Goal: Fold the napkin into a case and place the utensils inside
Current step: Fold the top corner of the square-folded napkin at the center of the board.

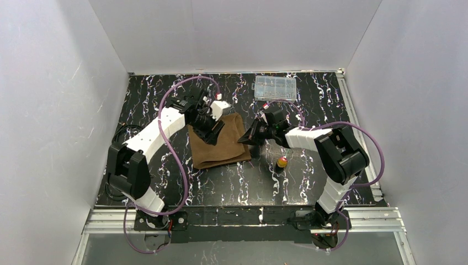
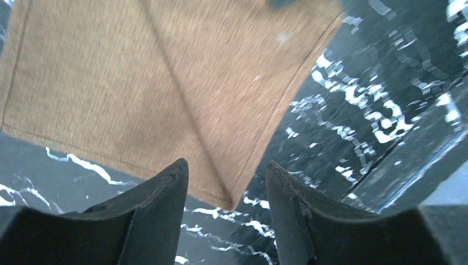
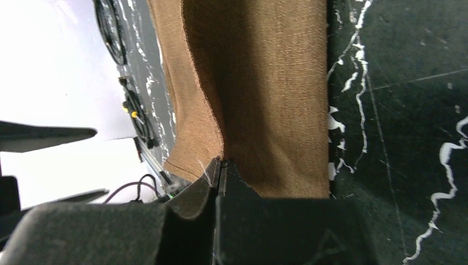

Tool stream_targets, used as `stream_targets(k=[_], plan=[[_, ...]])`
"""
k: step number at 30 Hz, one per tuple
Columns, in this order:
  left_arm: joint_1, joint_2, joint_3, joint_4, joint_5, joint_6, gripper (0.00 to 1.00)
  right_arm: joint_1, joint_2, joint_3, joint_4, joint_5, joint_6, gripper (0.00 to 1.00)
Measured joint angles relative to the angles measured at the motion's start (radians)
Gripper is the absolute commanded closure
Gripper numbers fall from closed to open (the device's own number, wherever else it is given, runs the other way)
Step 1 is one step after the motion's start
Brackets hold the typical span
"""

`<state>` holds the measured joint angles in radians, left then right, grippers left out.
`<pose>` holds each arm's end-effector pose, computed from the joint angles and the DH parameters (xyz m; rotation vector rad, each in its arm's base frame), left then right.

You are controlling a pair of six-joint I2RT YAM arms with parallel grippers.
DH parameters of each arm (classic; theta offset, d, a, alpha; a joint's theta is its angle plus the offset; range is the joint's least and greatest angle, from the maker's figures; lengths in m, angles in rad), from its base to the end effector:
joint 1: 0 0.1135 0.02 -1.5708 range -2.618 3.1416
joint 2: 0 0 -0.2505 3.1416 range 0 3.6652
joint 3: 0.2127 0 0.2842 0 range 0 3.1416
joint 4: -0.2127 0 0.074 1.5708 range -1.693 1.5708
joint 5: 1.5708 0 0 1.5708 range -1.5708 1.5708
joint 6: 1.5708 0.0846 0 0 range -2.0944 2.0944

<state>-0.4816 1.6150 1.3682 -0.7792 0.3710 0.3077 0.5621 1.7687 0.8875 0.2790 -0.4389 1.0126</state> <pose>0.3353 -0.2098 0.2233 1.1168 2.3296 -0.5449 0.3331 0.2523 0.0977 0.2654 2.4376 1.2910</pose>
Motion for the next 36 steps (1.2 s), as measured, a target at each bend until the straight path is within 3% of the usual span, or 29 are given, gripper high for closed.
stream_targets(k=[8,36], plan=[[0.026,-0.007,-0.215,0.021,-0.098,0.113,0.55,-0.005,0.0,0.014,-0.149,0.029,-0.095,0.99],[-0.001,-0.05,-0.278,0.082,-0.064,0.177,0.57,0.027,0.058,0.153,-0.339,0.146,-0.243,0.96]])
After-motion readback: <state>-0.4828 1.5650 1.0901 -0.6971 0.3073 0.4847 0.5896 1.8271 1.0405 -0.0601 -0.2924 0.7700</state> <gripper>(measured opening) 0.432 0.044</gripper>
